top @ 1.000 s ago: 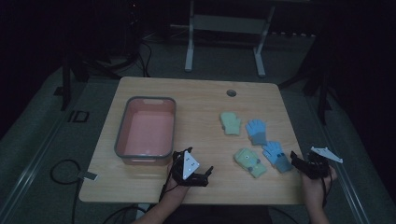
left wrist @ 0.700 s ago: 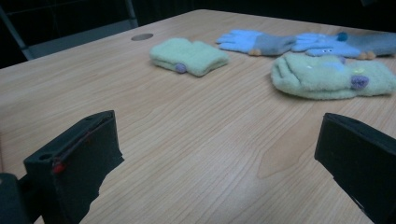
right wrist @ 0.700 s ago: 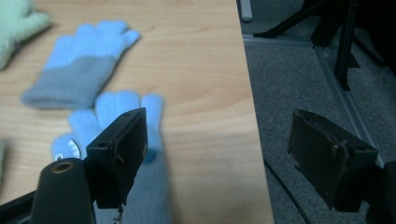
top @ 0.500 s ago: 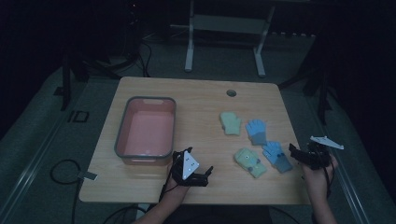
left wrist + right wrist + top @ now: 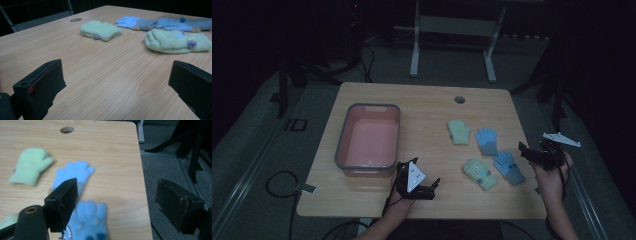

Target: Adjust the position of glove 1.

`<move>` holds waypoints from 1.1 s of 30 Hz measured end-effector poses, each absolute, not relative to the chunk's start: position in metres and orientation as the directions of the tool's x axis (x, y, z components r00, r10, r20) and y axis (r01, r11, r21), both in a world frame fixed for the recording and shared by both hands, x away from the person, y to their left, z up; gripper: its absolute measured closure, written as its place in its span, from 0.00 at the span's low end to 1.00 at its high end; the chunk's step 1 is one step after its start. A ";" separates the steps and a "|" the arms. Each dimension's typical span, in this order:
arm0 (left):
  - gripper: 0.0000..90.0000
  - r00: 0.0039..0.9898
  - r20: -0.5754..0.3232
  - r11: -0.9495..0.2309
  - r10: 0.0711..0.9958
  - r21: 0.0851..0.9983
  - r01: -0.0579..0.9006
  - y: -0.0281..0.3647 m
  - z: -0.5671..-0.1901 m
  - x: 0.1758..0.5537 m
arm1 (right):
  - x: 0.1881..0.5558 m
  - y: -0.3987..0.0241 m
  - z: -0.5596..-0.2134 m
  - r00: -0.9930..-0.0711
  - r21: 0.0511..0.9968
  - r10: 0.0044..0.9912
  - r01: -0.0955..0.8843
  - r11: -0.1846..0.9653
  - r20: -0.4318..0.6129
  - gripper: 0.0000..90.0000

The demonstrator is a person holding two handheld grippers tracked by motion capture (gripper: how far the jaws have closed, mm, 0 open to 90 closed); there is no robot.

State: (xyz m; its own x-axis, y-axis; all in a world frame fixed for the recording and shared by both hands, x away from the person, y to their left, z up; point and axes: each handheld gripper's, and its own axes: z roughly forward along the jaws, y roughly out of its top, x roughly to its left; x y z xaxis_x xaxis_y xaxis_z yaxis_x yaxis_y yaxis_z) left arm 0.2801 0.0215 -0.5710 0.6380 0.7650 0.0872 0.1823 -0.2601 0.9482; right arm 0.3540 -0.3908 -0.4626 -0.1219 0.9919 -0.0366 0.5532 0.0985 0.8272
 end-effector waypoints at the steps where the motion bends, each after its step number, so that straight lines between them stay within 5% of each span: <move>1: 0.00 0.638 0.089 -0.261 0.765 0.948 0.181 0.022 -0.571 0.280 | 0.355 -0.388 -0.460 -0.125 0.831 0.991 0.547 0.103 -0.041 0.21; 33: 0.00 0.641 0.092 -0.265 0.762 0.948 0.178 0.021 -0.571 0.280 | 0.392 -0.309 -0.432 -0.314 0.835 0.948 0.508 0.211 -0.048 0.25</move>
State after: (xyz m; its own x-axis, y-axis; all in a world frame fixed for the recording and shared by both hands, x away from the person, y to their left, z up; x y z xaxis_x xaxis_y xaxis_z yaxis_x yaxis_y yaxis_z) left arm 0.2800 0.0214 -0.5710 0.6415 0.7616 0.0918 0.1785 -0.2645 0.9477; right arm 0.3918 -0.3095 -0.4321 -0.3136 0.9483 -0.0482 0.5085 0.2105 0.8349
